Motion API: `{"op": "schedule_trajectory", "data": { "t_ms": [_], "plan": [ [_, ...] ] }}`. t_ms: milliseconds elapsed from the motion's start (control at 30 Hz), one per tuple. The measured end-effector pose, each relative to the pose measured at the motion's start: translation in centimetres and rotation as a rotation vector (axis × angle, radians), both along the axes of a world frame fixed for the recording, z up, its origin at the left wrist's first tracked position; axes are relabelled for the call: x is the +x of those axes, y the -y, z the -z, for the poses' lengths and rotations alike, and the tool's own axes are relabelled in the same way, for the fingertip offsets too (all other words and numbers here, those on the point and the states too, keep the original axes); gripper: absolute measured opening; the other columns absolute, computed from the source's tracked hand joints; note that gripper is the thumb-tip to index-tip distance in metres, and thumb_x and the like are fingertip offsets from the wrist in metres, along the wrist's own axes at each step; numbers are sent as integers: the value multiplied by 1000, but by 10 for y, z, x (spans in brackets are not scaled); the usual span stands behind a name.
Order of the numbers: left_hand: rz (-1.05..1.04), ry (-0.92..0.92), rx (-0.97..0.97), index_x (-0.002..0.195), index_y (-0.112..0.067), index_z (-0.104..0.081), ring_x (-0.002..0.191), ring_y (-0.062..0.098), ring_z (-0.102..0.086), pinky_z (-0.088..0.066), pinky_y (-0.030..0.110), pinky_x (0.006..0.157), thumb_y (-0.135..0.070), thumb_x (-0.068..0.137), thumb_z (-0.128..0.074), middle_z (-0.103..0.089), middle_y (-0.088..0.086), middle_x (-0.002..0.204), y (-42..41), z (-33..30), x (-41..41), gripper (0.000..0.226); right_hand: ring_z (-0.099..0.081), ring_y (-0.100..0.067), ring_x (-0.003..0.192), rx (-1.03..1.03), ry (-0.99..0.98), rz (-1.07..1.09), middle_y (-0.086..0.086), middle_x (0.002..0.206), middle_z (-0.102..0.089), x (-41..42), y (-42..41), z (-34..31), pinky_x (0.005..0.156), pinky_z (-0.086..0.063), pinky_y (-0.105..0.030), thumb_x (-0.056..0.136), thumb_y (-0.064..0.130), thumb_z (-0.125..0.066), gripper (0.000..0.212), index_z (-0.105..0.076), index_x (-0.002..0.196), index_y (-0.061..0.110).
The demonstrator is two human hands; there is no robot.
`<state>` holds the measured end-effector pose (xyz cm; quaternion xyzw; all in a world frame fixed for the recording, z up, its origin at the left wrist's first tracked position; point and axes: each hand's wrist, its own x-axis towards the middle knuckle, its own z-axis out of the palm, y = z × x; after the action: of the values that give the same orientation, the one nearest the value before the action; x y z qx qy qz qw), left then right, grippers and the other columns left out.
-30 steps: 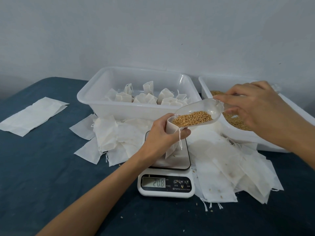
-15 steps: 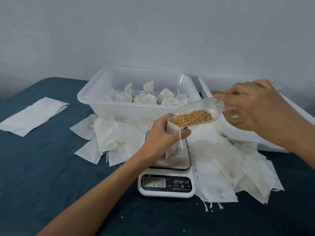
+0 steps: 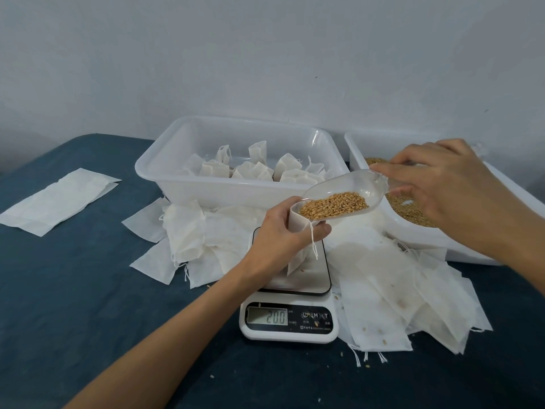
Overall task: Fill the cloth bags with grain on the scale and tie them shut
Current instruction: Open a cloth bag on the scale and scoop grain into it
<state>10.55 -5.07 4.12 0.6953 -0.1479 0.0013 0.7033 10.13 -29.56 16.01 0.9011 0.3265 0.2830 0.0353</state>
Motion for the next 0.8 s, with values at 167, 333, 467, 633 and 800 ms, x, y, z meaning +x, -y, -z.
{"op": "schedule_trajectory", "data": {
  "t_ms": [167, 333, 467, 633, 800],
  "plan": [
    [8, -20, -23, 112, -22, -70, 86, 14, -68, -54, 30, 79, -22, 86, -82, -77, 4, 100, 0, -1, -1, 29, -64, -35, 85, 15, -41, 9, -9, 101, -69, -1, 1, 1, 89, -37, -47, 87, 3, -65, 36, -72, 121, 9],
    [-3, -22, -30, 109, -23, -70, 87, 15, -68, -51, 30, 79, -24, 84, -82, -76, 6, 101, 1, -1, -1, 28, -65, -34, 86, 8, -44, 16, -9, 101, -69, -2, -1, -1, 88, -39, -50, 83, -1, -73, 38, -73, 121, 8],
    [-1, -17, -31, 110, -25, -71, 87, 15, -68, -51, 31, 80, -26, 83, -82, -77, 3, 99, 0, 0, -1, 29, -64, -33, 87, 28, -67, 13, -9, 101, -69, -3, -1, -1, 90, -38, -49, 84, -1, -71, 38, -72, 121, 8],
    [3, -16, -28, 111, -25, -71, 82, 12, -66, -49, 26, 76, -25, 85, -82, -75, -3, 95, -1, -1, 0, 28, -63, -33, 87, 47, -110, 14, -8, 100, -68, -5, -1, -1, 90, -35, -46, 85, -6, -69, 39, -72, 122, 8],
    [10, -17, -29, 110, -26, -71, 84, 11, -67, -49, 28, 79, -24, 86, -82, -76, -5, 95, 0, 0, -1, 27, -64, -34, 87, 38, -98, 18, -9, 100, -68, -4, -2, -3, 90, -37, -49, 84, -5, -71, 40, -72, 122, 7]
  ]
}}
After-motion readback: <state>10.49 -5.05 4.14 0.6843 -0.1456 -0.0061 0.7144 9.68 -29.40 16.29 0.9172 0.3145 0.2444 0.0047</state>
